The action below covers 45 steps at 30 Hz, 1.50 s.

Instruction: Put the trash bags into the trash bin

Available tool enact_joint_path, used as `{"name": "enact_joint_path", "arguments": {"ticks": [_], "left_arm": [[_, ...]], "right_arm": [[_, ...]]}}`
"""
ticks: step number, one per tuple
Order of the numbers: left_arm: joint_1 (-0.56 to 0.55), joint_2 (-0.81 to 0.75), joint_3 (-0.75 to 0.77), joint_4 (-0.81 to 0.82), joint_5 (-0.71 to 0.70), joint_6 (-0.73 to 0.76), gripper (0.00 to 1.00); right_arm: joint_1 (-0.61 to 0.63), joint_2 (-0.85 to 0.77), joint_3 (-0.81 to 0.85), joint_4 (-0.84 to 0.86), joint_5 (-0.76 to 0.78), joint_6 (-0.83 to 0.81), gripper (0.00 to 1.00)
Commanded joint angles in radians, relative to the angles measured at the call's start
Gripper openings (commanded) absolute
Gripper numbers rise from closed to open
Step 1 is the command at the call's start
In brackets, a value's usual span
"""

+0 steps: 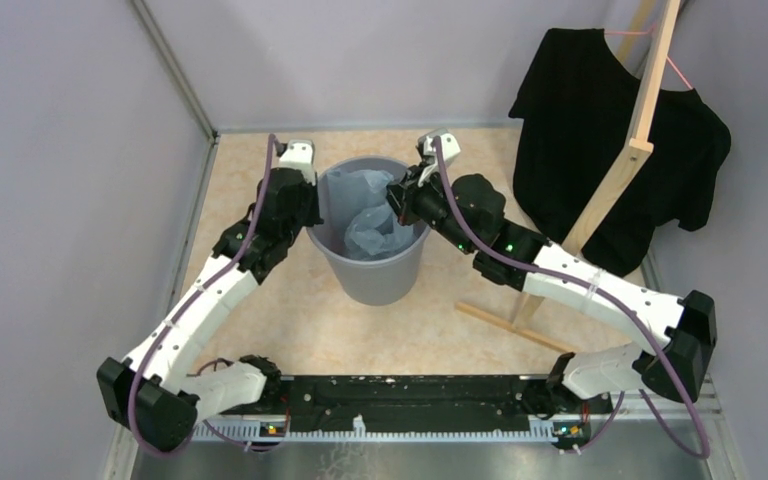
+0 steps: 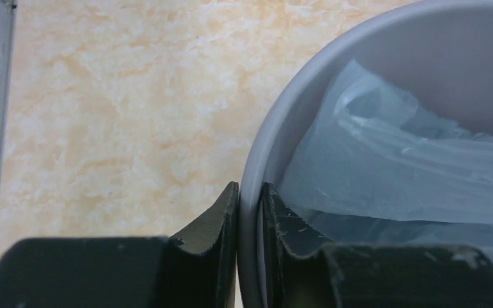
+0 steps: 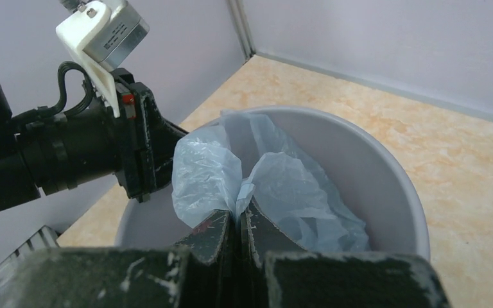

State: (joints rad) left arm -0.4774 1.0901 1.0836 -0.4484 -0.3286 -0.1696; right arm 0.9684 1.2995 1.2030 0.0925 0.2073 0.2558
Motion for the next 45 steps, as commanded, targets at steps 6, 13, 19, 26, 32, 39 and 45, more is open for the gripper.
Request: {"name": "enact_joint_path", "arguments": {"ticks": [6,13,19,26,32,39,45], "left_arm": [[0.021,0.098,0.130,0.063,0.029,0.037,0.49],[0.021,-0.022,0.175,-0.210,0.083,0.005,0.82],[0.021,-0.125,0.298,-0.263,0.585,-0.230,0.92],[0.020,-0.131,0.202,0.071,0.754,-0.623,0.86],[0.020,-0.093,0.131,0.293,0.757,-0.766,0.79],[0.021,-0.045,0.117,0.277,0.702,-0.728,0.49],[0.020,-0.046,0.110,0.249,0.634,-0.648,0.13]], "right_arm": [[0.006,0.014,0.061,0.067,0.108,-0.097,0.00],[0.007,0.007,0.047,0.040,0.123,-0.107,0.00],[0.007,0.002,0.036,0.044,0.091,-0.054,0.00],[0.007,-0.011,0.016,0.082,-0.001,0.058,0.03],[0.009,-0.018,-0.009,0.118,-0.045,0.111,0.03],[0.008,-0.043,-0.064,0.157,-0.034,0.110,0.04],[0.009,-0.061,-0.086,0.127,-0.024,0.079,0.13]]}}
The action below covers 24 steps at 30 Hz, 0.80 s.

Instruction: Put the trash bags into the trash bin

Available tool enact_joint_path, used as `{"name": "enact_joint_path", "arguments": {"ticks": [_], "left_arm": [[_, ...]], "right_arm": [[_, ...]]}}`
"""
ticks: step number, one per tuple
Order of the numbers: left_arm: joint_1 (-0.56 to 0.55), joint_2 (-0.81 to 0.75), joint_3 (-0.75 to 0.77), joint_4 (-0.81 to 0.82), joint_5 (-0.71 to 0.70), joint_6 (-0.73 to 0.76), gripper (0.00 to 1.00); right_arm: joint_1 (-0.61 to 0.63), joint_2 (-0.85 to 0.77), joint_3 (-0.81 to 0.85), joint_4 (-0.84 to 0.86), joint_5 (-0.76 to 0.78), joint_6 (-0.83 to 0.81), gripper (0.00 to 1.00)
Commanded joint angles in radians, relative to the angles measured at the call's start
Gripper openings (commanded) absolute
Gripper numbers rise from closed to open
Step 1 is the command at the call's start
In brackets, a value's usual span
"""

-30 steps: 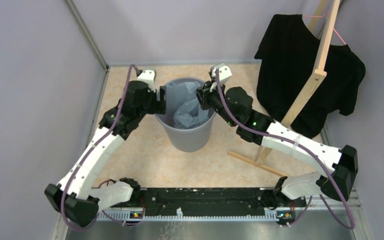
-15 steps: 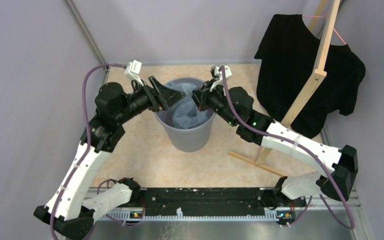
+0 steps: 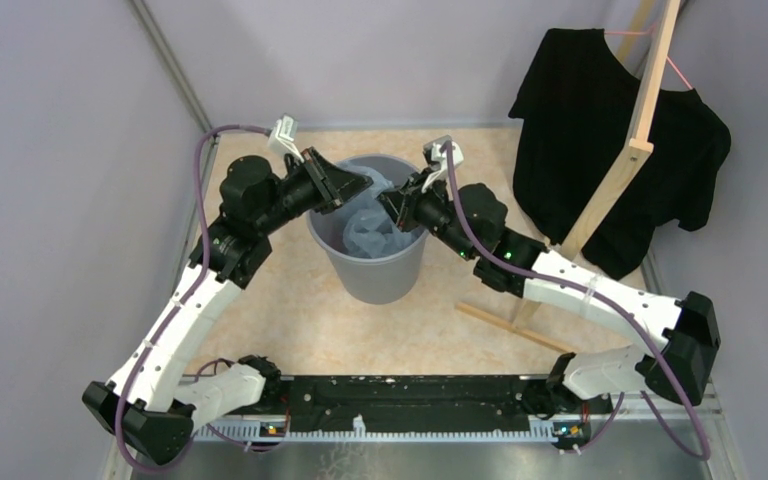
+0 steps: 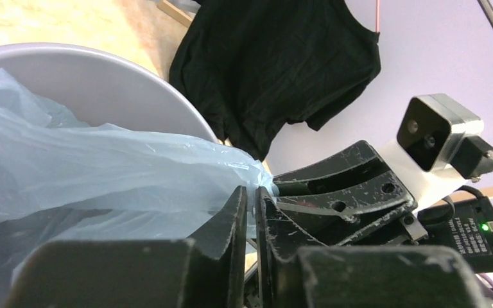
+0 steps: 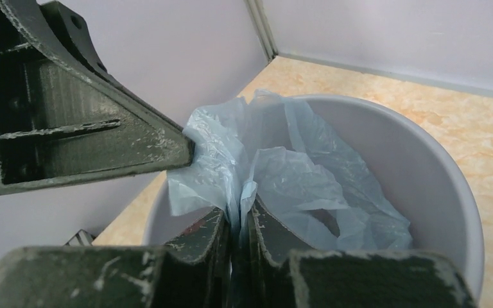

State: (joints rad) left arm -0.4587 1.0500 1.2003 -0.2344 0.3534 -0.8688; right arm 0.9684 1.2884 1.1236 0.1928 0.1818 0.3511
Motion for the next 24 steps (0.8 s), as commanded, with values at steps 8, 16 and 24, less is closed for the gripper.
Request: {"name": "enact_joint_path", "arguments": {"ticks": [8,16,24], "left_arm": [[0.002,-0.018,0.043,-0.034,-0.101,0.175,0.00],[0.002,-0.074,0.046,-0.123,-0.133,0.283,0.00],[0.002,-0.120,0.038,-0.155,-0.134,0.345,0.00]], "right_arm": [[0.009,-0.119,-0.027,-0.051,-0.013,-0.047,0.59],[0.008,-0.210,-0.025,-0.189,0.048,-0.079,0.79],[0.044,-0.100,0.079,-0.328,0.053,-0.198,0.80]]}}
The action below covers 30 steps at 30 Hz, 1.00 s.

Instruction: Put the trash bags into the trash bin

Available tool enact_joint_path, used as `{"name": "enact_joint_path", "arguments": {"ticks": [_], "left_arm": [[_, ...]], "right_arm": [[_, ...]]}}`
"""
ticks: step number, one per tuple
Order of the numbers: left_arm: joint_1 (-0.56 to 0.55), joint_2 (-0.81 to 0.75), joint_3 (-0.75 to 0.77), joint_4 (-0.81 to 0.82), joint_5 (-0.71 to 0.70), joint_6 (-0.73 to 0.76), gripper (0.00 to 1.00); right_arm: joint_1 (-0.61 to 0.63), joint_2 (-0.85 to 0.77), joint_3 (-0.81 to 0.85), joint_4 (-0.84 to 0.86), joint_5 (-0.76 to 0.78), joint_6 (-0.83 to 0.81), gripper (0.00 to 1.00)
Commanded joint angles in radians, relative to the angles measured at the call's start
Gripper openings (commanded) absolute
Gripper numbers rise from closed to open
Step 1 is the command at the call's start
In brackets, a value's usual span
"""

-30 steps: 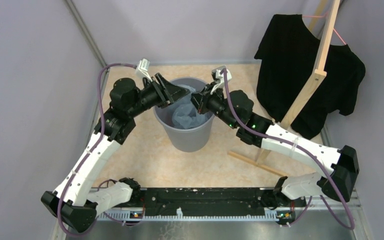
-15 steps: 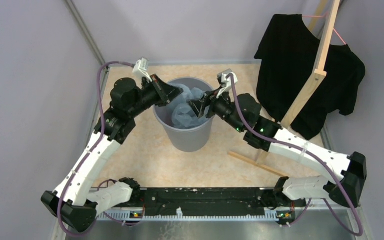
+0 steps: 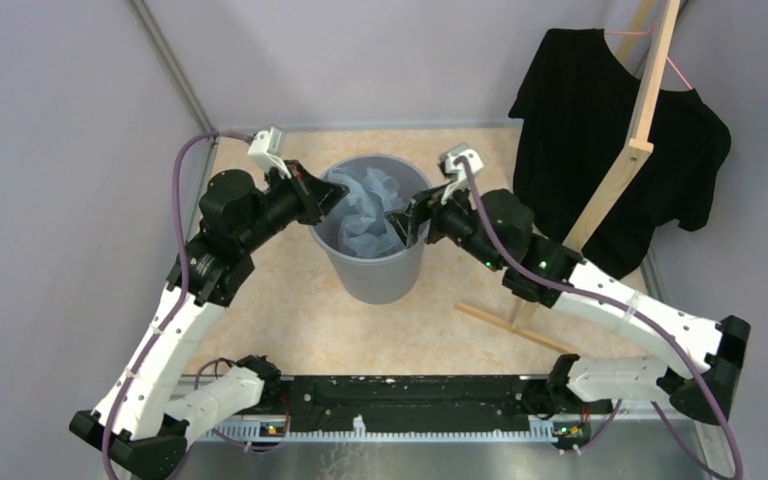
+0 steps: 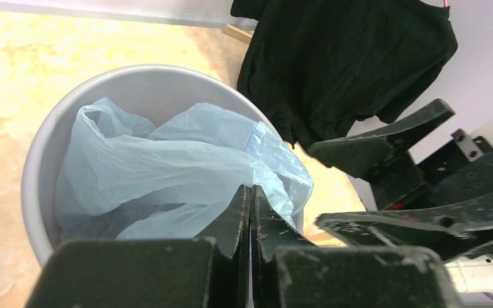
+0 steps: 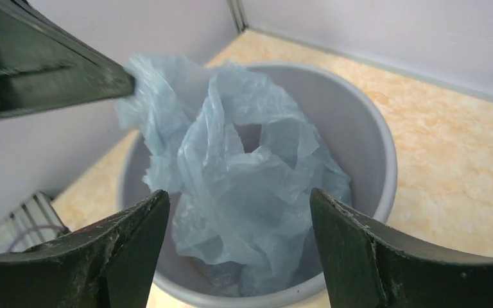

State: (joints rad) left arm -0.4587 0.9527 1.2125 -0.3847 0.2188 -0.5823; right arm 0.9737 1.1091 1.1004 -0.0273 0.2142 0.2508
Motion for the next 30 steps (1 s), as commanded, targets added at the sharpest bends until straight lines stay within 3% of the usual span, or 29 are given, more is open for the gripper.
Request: {"name": "enact_joint_path", "arguments": {"ticks": [1,4,9,13,15,18,20,23,26,30], "left_arm": [[0.002,-0.023,0.025,-0.004,0.006,0.064,0.00],[0.002,-0.024,0.020,-0.009,0.016,0.082,0.00],[0.002,-0.036,0.020,-0.027,0.014,0.125,0.00],[0.002,-0.061,0.038,-0.112,-0.047,0.199,0.00],[0.002,-0.079,0.050,-0.173,-0.090,0.247,0.00],[0.002,-0.103,0.072,-0.279,-0.187,0.317,0.00],[0.002,-0.114,0.089,-0.369,-0.281,0.351,0.00],[0.002,-0.116,0.141,-0.468,-0.362,0.338,0.25],[0.002,-0.095,0.213,-0.525,-0.287,0.283,0.59],[0.002,-0.010,0.342,-0.640,-0.255,0.176,0.88]], "right_arm": [[0.054,0.106,0.128,-0.130,0.069,-0.119,0.80],[0.082,0.166,0.179,-0.152,0.168,-0.162,0.78],[0.092,0.229,0.199,-0.078,0.356,-0.171,0.59],[0.092,0.249,0.217,-0.013,0.405,-0.204,0.55],[0.093,0.256,0.226,0.014,0.390,-0.215,0.40],[0.092,0.251,0.215,0.061,0.362,-0.195,0.00],[0.092,0.232,0.197,0.087,0.330,-0.156,0.00],[0.092,0.204,0.156,0.171,0.242,-0.092,0.00],[0.094,0.203,0.152,0.202,0.183,-0.055,0.00],[0.095,0.213,0.163,0.202,0.184,-0.044,0.00]]}}
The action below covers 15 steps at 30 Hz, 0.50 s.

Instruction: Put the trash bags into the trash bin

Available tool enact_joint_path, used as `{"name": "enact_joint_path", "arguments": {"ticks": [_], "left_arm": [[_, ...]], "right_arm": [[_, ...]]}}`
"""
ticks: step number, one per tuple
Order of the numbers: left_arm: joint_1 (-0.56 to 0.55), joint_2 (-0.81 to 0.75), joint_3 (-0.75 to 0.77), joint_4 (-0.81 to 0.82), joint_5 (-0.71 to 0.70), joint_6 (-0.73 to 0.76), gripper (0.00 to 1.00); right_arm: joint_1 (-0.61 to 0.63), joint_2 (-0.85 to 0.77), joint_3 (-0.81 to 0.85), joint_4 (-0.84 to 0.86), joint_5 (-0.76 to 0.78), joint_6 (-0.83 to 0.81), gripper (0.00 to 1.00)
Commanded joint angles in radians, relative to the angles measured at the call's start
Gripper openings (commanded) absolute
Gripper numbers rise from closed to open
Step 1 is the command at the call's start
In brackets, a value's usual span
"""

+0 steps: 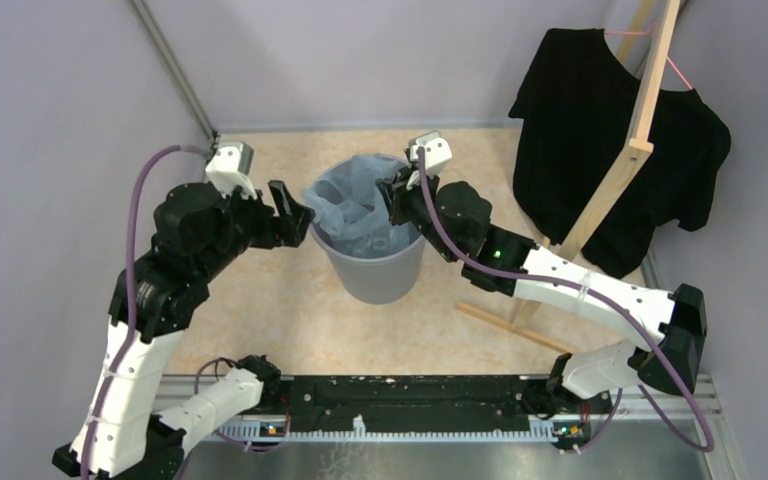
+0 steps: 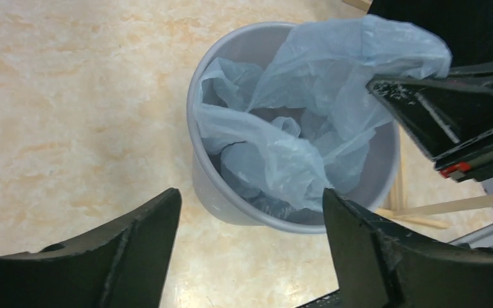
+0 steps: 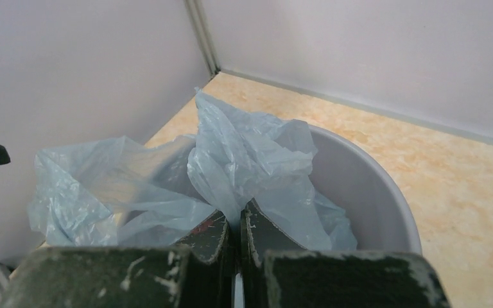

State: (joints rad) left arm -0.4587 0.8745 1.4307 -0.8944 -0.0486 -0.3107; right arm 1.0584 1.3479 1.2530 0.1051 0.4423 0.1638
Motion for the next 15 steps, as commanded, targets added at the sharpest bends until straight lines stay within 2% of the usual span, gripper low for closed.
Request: {"name": "enact_joint_path", "arguments": {"ticks": [1,3,5,12,15], "left_arm": [[0.002,0.091,0.160,-0.159,0.010,-0.123,0.92],[0.002,0.119,0.210,-0.181,0.014,-0.186,0.98],[0.002,0.131,0.226,-0.171,0.022,-0.249,0.99],[0.002,0.156,0.168,-0.142,-0.003,-0.449,0.94],[0.002,0.146,0.110,-0.082,0.042,-0.487,0.93]], "right_arm": [[0.011,-0.026,0.011,0.066,-0.044,0.043,0.00],[0.012,-0.034,0.008,0.064,-0.043,0.040,0.00],[0.013,-0.042,0.004,0.067,-0.043,0.037,0.00],[0.012,-0.079,-0.029,0.080,-0.052,0.036,0.00],[0.012,-0.084,-0.039,0.094,-0.042,0.033,0.00]]}}
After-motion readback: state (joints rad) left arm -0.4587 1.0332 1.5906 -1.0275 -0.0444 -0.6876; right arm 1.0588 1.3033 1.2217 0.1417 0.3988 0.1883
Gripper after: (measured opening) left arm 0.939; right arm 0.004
